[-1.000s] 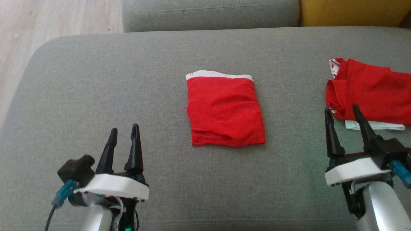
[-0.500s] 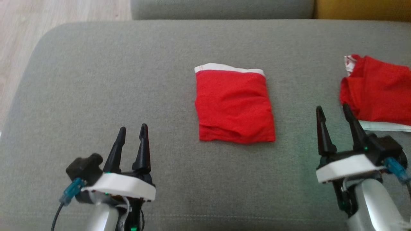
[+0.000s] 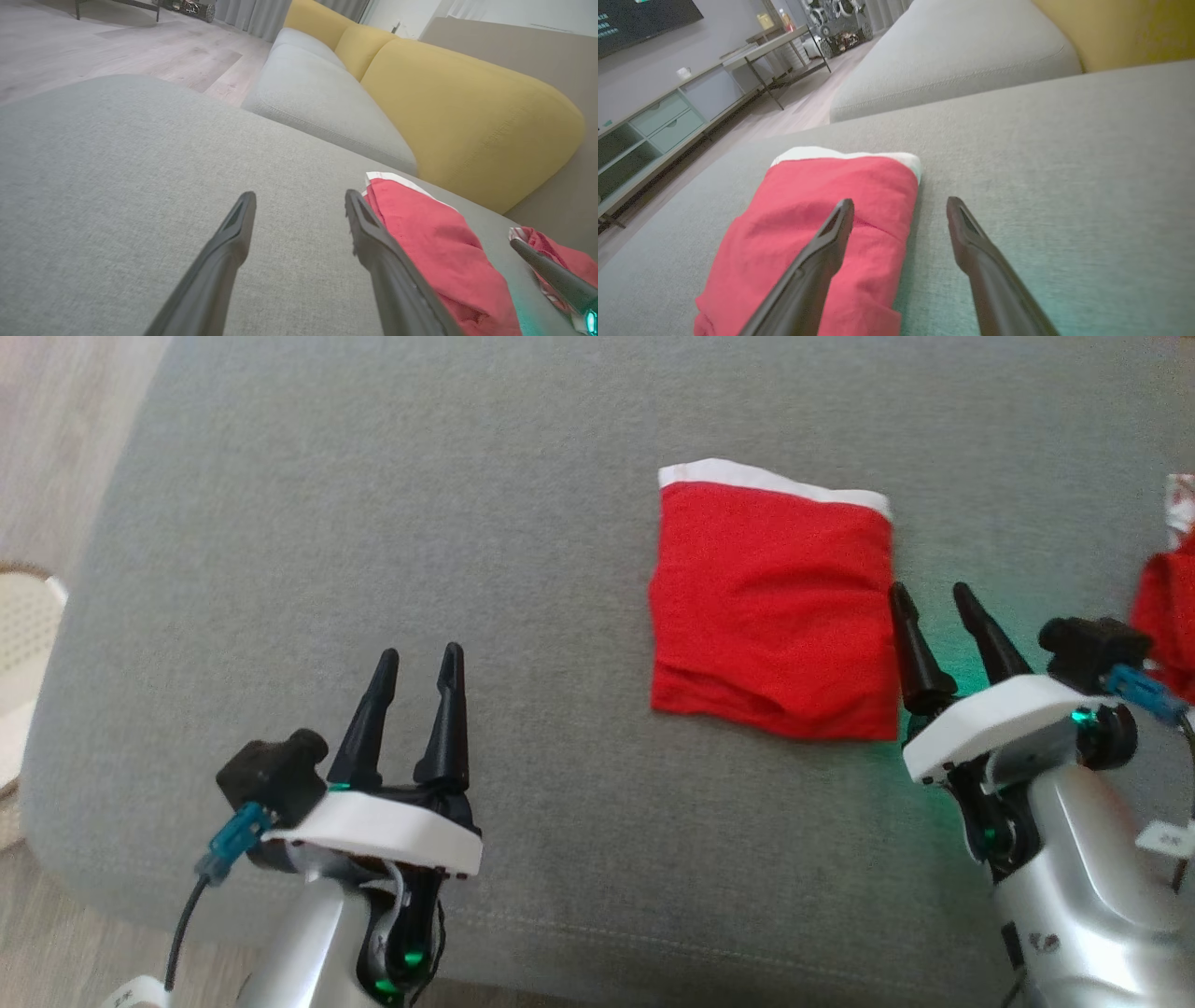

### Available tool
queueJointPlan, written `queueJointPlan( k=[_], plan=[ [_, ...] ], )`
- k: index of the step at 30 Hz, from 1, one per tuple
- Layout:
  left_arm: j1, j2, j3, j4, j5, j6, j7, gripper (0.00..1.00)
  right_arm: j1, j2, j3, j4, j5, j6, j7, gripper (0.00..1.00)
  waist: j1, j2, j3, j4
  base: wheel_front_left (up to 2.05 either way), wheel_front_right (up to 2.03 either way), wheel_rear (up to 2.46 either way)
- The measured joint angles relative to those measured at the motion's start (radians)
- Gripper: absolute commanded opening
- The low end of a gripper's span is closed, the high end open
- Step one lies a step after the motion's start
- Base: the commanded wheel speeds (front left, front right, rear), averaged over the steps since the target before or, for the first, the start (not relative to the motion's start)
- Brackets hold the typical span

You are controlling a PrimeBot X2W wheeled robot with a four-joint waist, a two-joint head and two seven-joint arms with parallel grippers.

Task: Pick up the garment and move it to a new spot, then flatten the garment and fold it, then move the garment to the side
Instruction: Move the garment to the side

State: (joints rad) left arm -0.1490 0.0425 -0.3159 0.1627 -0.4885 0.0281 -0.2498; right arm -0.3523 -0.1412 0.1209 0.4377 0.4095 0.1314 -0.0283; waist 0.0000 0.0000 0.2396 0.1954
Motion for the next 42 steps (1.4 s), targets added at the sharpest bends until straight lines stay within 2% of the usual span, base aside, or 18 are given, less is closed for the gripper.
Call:
queueJointPlan(
  k=[4,9,10,12,18,24,28,29,35,39,42],
  plan=[
    [-0.006,0.000,-0.017,-0.001,-0.014,0.009,0.000,1.00,-0.041,-0.004,0.025,0.066,0.048,0.000,0.056,1.00,0.0000,0.0000,0.026,0.033,0.00,0.00,0.00],
    [-0.016,0.000,-0.032,-0.001,-0.018,0.017,0.000,1.00,-0.086,-0.019,0.055,0.158,0.036,0.000,0.077,1.00,0.0000,0.0000,0.044,0.059,0.00,0.00,0.00],
    [-0.021,0.000,-0.032,-0.001,-0.018,0.017,0.000,1.00,-0.092,-0.019,0.058,0.165,0.037,0.000,0.077,0.96,0.0000,0.0000,0.045,0.061,0.00,0.00,0.00],
    [-0.024,0.000,-0.032,-0.002,-0.018,0.017,0.000,1.00,-0.105,-0.019,0.068,0.178,0.036,0.000,0.074,0.00,0.0000,0.0000,0.046,0.061,0.00,0.00,0.00],
    [-0.024,0.000,-0.028,-0.002,-0.014,0.025,0.000,1.00,-0.128,-0.048,0.136,0.194,-0.053,0.000,-0.020,0.00,0.0000,0.0000,0.040,0.040,0.00,0.00,0.00],
    [-0.024,0.000,-0.023,-0.002,0.007,0.023,0.000,1.00,-0.161,-0.142,0.229,0.175,-0.222,0.000,-0.114,0.00,0.0000,0.0000,0.026,-0.016,0.00,0.00,0.00],
    [-0.028,0.000,-0.020,-0.004,0.021,0.014,0.000,1.00,-0.190,-0.235,0.312,0.119,-0.320,0.000,-0.137,0.00,0.0000,0.0000,0.019,-0.071,0.00,0.00,0.00],
    [-0.028,0.000,-0.020,-0.004,0.021,0.014,0.000,1.00,-0.190,-0.235,0.312,0.119,-0.320,0.000,-0.137,0.00,0.0000,0.0000,0.019,-0.071,0.00,0.00,0.00],
    [-0.080,0.000,-0.015,-0.004,0.046,-0.003,0.000,1.00,-0.258,-0.404,0.398,0.007,-0.337,0.000,-0.124,0.00,0.0000,0.0000,0.028,-0.169,0.00,0.00,0.00],
    [-0.116,0.000,-0.018,-0.002,0.058,-0.011,-0.004,1.00,-0.310,-0.519,0.412,-0.039,-0.288,0.000,-0.088,0.00,0.0000,0.0000,0.053,-0.228,0.00,0.00,0.00],
    [-0.147,0.000,-0.023,0.000,0.067,-0.012,-0.007,1.00,-0.338,-0.578,0.400,-0.048,-0.233,0.000,-0.063,0.00,0.0000,0.0000,0.087,-0.258,0.00,0.00,0.00]
  ],
)
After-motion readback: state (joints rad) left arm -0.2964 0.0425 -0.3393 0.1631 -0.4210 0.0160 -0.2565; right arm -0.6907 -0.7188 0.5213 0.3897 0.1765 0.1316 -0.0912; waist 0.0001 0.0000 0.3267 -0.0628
